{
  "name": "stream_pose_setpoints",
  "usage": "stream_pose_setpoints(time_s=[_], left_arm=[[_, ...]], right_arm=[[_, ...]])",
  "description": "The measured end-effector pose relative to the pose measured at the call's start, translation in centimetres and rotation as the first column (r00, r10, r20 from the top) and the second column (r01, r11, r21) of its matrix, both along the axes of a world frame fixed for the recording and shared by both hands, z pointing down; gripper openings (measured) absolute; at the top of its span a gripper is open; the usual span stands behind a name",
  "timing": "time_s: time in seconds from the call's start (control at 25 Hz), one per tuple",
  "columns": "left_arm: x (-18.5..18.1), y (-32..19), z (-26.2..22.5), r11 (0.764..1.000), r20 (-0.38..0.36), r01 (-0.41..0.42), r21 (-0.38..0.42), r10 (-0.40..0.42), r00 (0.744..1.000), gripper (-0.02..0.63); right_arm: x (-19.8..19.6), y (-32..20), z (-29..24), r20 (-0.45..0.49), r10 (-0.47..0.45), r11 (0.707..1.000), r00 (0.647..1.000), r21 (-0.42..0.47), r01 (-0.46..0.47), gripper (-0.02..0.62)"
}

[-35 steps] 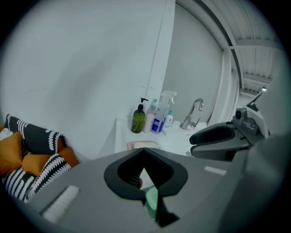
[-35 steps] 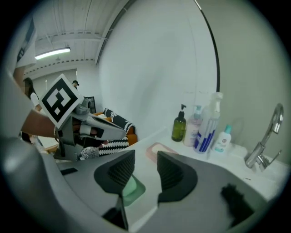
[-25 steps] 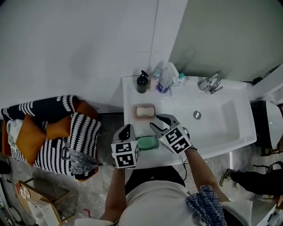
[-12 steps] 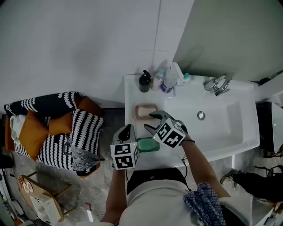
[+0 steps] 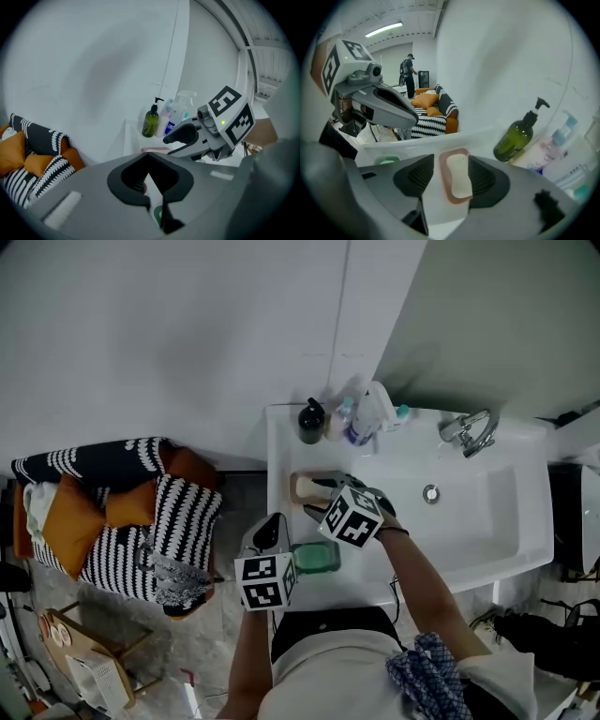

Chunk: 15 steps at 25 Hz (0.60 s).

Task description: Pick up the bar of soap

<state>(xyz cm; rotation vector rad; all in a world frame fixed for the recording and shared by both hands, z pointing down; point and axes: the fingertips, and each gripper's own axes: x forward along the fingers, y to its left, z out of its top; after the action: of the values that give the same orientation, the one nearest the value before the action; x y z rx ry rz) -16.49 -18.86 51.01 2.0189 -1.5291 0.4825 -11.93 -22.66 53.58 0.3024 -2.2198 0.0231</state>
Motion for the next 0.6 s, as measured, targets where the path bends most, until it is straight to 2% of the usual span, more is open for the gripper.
stream_pose_setpoints(time_s=[0.32,0.6], left_arm=[[-1.1,-0.8,0.5,0.999,-0.007,0.051,-0.016,-0.051,0.999,0.008],[-0.6,-1.6,1.1,0.998,-0.022,0.052,-0.029,-0.053,0.998,0.008]], right_arm=[[0.5,-1.0,2.2,-0.048,-0.043,0.999,0.998,-0.009,0.043,0.218],[0.5,-1.6,3.9,-0.081,-0.079,0.996,0.994,-0.052,0.075,0.216]])
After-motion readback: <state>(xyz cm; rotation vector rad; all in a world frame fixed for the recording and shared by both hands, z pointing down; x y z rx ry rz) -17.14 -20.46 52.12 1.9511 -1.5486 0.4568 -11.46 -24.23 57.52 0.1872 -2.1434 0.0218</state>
